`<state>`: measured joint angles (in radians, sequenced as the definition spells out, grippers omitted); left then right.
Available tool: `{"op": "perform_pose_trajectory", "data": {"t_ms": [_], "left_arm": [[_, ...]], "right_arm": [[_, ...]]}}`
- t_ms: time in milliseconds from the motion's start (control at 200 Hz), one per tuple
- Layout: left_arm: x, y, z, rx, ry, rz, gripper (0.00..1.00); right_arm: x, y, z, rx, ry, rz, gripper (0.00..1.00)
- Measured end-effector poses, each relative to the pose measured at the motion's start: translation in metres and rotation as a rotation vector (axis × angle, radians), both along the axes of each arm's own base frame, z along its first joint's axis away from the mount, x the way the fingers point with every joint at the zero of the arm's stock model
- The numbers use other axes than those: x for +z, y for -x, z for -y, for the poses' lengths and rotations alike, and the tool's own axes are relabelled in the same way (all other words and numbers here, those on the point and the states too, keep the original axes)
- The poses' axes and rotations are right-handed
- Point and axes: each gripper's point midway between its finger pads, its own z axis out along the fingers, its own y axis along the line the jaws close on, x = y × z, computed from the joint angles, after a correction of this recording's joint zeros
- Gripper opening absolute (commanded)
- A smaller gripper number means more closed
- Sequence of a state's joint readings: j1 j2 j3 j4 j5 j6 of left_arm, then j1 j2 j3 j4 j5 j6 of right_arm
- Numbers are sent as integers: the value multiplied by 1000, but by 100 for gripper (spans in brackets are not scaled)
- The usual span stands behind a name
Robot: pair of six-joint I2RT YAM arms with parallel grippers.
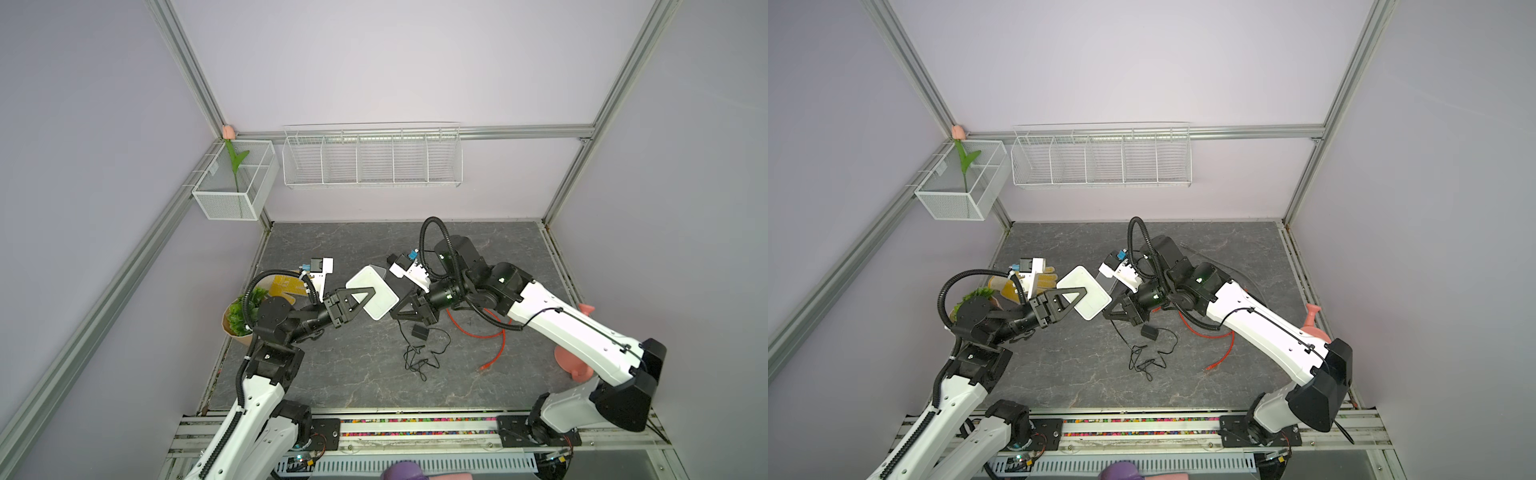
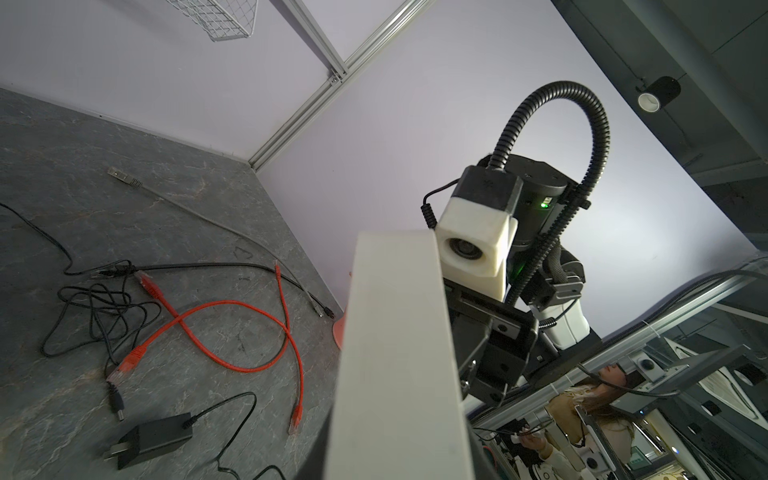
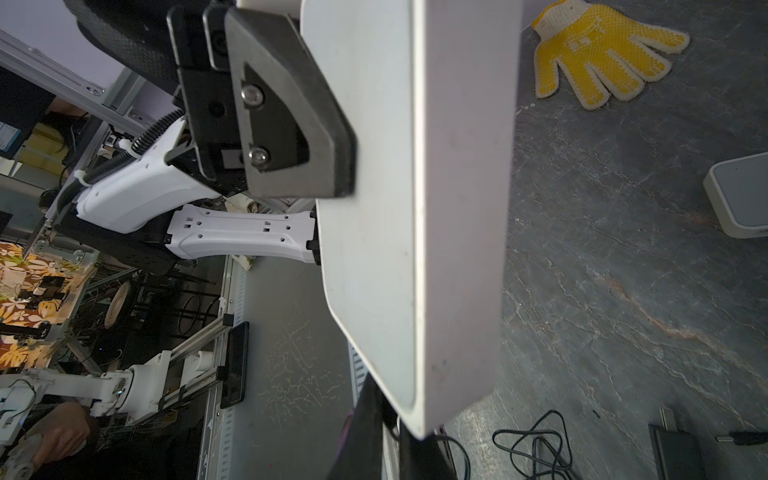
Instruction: Insert the plug into the switch port
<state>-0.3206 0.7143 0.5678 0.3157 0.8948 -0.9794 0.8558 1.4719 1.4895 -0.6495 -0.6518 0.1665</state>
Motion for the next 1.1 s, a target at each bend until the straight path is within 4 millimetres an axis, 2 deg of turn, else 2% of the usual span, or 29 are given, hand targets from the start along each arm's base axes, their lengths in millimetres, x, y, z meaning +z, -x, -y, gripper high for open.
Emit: {"op": "perform_pose_trajectory", "data": {"t_ms": [1030, 1105], "left_arm": [[-6, 8, 1, 24, -1, 6, 0], [-7, 8, 1, 28, -21, 8, 0]], "right_arm": [[-4, 4, 3, 26, 24, -6, 6], [-5, 3, 4, 24, 30, -3, 13]]}}
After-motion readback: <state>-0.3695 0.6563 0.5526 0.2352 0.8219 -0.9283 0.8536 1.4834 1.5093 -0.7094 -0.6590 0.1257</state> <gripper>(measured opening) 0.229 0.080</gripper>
